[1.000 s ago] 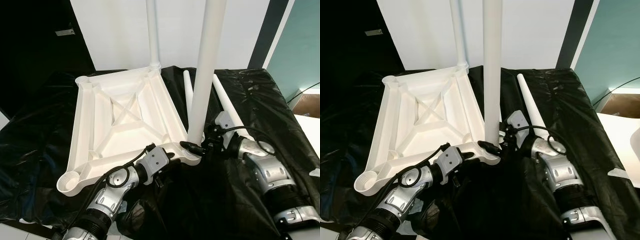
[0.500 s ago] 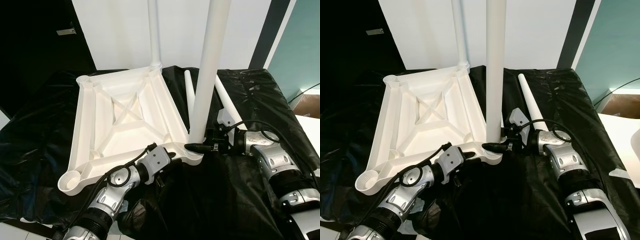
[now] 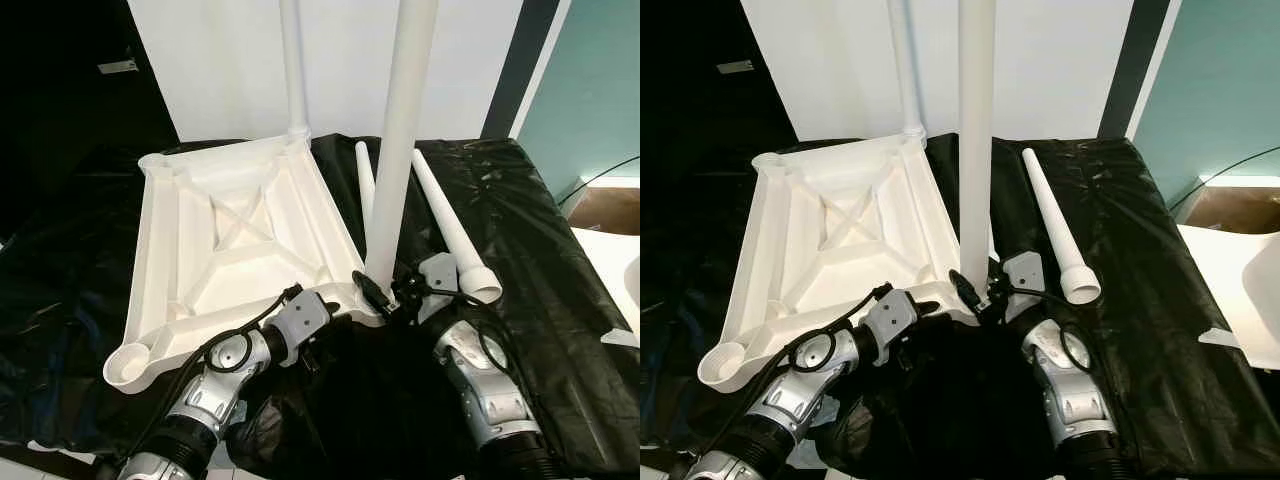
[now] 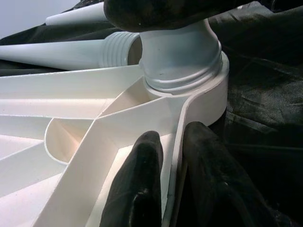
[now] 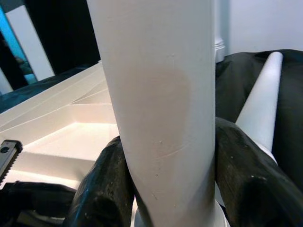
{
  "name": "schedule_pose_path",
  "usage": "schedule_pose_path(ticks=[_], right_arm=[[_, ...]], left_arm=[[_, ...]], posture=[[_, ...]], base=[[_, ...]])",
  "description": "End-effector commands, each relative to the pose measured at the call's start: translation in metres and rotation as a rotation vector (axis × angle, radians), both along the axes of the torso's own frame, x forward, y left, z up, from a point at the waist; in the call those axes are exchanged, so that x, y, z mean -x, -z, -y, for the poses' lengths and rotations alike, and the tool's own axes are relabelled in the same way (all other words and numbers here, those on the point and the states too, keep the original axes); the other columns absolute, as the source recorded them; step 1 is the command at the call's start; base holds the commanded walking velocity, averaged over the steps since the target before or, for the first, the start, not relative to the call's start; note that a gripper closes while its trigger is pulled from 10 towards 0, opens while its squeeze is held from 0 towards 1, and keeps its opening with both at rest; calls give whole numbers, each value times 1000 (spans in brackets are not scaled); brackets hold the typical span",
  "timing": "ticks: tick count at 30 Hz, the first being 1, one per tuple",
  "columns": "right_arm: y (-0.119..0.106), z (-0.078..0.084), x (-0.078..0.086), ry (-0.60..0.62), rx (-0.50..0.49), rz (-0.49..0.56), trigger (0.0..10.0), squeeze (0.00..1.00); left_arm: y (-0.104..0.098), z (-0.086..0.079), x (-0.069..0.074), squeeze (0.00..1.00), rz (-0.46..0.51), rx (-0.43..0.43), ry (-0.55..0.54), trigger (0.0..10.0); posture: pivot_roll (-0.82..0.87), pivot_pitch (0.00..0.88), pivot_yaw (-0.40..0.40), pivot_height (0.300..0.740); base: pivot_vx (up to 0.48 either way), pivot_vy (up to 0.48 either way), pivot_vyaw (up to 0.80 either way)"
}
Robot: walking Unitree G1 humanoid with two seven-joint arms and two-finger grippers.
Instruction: Building children table
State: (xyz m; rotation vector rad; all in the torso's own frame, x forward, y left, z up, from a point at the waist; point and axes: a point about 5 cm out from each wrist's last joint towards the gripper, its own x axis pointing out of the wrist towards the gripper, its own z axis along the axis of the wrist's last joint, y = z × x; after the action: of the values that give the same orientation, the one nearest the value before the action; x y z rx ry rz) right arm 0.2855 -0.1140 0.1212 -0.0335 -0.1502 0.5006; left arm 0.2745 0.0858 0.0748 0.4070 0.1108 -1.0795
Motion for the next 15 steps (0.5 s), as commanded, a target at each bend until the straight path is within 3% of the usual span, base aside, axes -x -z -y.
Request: schedule_pose_path(ticks=[1,7,8,9,10,11,14,15], right_arm=[[-12,44,-11,306,-53,26,0,0],[-9,38,-11,328,-56,7,0,0],[-8,33,-11,290,-52,-3,4706,0],[-8,33,-11,290,-52,-3,4706,0],[-7,29,-10,255,-53,-14,9608,0],[-4,16,-9,113,-50,-64,10000,1000],[-2,11,-10,6,-12,-87,10000,1000],[-3,11,-11,-19,8,-85,10000,0]], left_arm=[[42,-3,31,0,-186,-116,104,10000],[41,-2,29,0,-182,-115,107,10000],[40,-1,29,0,-180,-114,107,10000],[40,-1,29,0,-180,-114,107,10000],[40,-1,28,0,-179,-113,106,10000],[41,-1,29,0,-181,-111,103,10000],[41,-1,29,0,-184,-110,101,10000],[41,0,29,0,-185,-110,100,10000]], posture=[[73,0,39,740],[70,0,40,740],[70,0,37,740],[70,0,37,740],[70,0,37,740],[69,0,36,740],[68,0,32,740],[68,0,32,740]], base=[[0,0,0],[0,0,0],[0,0,0],[0,0,0],[0,0,0],[0,0,0],[0,0,0],[0,0,0]])
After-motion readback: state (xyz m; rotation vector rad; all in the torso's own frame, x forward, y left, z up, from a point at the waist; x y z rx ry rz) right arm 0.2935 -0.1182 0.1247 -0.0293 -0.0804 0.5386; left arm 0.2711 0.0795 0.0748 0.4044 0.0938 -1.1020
